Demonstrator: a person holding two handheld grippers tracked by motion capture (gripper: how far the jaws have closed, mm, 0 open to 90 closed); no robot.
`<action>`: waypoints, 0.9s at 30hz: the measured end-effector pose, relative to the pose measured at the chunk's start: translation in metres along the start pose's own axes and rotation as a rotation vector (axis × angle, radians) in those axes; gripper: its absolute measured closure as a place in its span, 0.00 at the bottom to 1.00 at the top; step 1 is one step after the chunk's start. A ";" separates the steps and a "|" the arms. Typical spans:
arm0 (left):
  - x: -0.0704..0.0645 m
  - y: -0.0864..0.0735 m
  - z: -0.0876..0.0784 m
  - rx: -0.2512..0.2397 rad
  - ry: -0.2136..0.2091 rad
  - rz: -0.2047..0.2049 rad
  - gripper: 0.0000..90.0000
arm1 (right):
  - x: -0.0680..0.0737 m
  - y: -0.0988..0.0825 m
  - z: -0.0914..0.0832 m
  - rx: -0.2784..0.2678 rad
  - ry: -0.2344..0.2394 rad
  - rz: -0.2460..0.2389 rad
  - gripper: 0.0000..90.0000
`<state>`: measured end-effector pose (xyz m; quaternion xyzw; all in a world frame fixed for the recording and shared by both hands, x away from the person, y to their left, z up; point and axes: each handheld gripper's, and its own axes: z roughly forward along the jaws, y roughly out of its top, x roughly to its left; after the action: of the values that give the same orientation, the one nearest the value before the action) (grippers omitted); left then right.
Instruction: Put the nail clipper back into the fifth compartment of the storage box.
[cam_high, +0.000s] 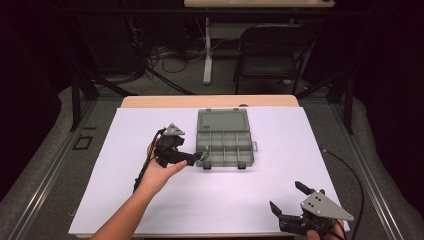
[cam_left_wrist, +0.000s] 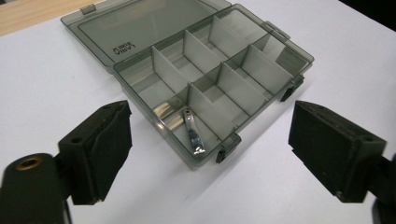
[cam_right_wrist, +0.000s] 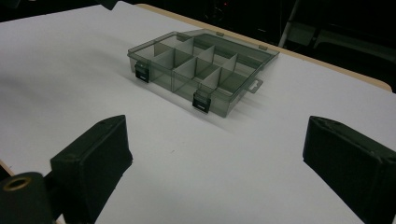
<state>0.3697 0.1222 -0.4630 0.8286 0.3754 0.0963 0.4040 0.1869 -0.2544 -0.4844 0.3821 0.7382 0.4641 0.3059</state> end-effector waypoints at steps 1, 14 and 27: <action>0.000 -0.002 -0.005 -0.013 -0.003 0.005 0.12 | 0.000 0.000 0.000 -0.001 0.000 -0.001 0.07; -0.005 -0.014 -0.038 -0.087 -0.058 0.028 0.00 | 0.000 0.000 0.001 0.001 -0.001 0.000 0.07; -0.004 -0.042 -0.072 -0.179 -0.073 0.018 0.00 | -0.002 -0.001 0.002 0.007 -0.001 0.011 0.07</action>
<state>0.3108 0.1792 -0.4465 0.7954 0.3428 0.1027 0.4892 0.1894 -0.2558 -0.4857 0.3872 0.7376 0.4632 0.3024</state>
